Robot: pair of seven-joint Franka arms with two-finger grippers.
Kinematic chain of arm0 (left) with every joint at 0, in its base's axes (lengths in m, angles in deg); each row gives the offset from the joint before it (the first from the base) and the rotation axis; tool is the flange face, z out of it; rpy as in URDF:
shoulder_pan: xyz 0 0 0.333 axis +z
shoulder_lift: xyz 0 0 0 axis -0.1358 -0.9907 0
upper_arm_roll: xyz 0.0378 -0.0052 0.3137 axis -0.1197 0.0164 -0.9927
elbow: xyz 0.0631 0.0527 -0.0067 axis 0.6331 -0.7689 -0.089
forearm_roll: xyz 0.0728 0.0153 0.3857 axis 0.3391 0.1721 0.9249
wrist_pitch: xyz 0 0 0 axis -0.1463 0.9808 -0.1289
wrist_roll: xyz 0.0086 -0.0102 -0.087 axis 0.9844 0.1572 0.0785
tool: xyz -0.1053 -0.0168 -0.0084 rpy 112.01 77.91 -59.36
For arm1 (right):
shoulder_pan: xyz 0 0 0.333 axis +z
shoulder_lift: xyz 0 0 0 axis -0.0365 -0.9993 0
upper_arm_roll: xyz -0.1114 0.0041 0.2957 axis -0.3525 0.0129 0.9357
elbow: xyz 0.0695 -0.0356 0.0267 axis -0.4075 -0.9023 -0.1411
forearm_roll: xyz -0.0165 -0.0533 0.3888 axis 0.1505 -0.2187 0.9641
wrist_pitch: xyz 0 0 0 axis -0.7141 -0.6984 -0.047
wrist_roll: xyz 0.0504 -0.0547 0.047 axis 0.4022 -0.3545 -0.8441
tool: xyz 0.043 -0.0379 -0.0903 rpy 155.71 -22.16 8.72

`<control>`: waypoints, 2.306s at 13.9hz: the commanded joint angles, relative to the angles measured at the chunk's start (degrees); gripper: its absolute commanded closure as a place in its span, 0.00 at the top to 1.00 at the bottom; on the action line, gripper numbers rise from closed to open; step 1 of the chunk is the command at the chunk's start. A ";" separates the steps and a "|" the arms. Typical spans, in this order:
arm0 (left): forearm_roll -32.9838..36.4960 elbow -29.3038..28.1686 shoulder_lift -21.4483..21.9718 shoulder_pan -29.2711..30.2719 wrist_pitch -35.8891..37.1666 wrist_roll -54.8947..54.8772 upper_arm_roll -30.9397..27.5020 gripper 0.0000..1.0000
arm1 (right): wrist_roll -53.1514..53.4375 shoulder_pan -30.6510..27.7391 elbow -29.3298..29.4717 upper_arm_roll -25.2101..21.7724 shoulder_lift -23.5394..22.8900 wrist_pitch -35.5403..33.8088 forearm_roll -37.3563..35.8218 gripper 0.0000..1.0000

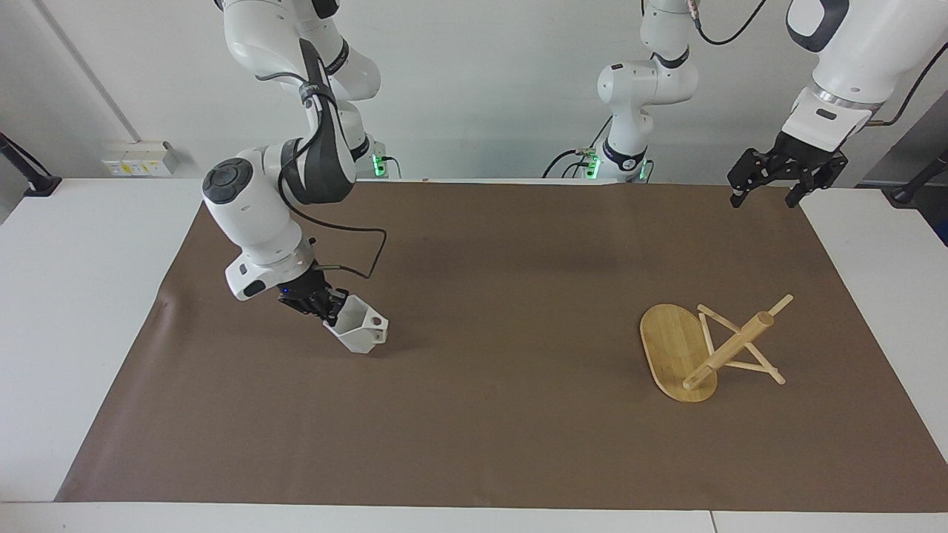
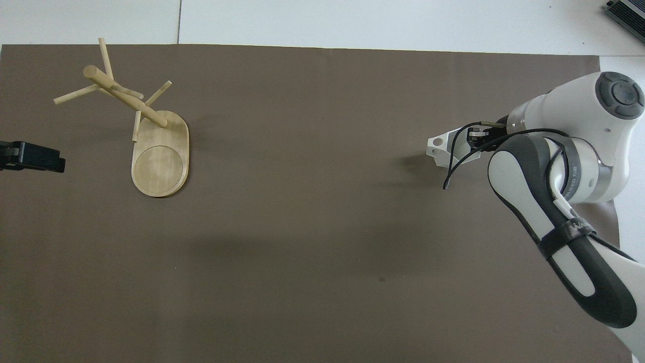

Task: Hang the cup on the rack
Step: 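Carry the mug toward the mug tree while the left gripper approaches, then grasp the white mug with the left gripper beside the right gripper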

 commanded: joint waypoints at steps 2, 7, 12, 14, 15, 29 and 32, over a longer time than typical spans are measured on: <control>-2.44 -0.99 2.08 -0.53 6.48 12.66 -0.37 1.00 | 0.50 -0.62 3.01 4.72 0.32 1.44 15.17 0.00; -8.06 -1.08 2.52 -0.35 8.16 31.17 -0.28 1.00 | 1.11 -0.62 7.32 17.37 0.15 10.63 18.70 0.00; -25.27 -8.09 6.11 0.35 6.16 55.12 -0.89 1.00 | 12.69 -0.53 8.03 24.77 0.32 19.19 22.93 0.00; -31.86 -12.05 7.61 2.89 3.78 57.42 -0.90 1.00 | 17.70 -0.62 8.03 26.00 0.32 19.47 23.02 0.00; -35.73 -13.20 7.53 4.55 3.33 57.69 -0.90 1.00 | 18.33 -0.62 8.03 26.18 0.32 18.86 23.02 0.00; -54.57 -12.25 -5.21 3.53 -5.63 60.24 -0.28 1.00 | 9.99 -0.53 12.60 29.70 -0.99 8.92 22.67 0.00; -55.45 -11.64 -5.30 2.90 -4.49 62.96 -0.11 1.00 | 10.08 -0.27 12.60 31.45 -1.26 13.65 22.93 0.00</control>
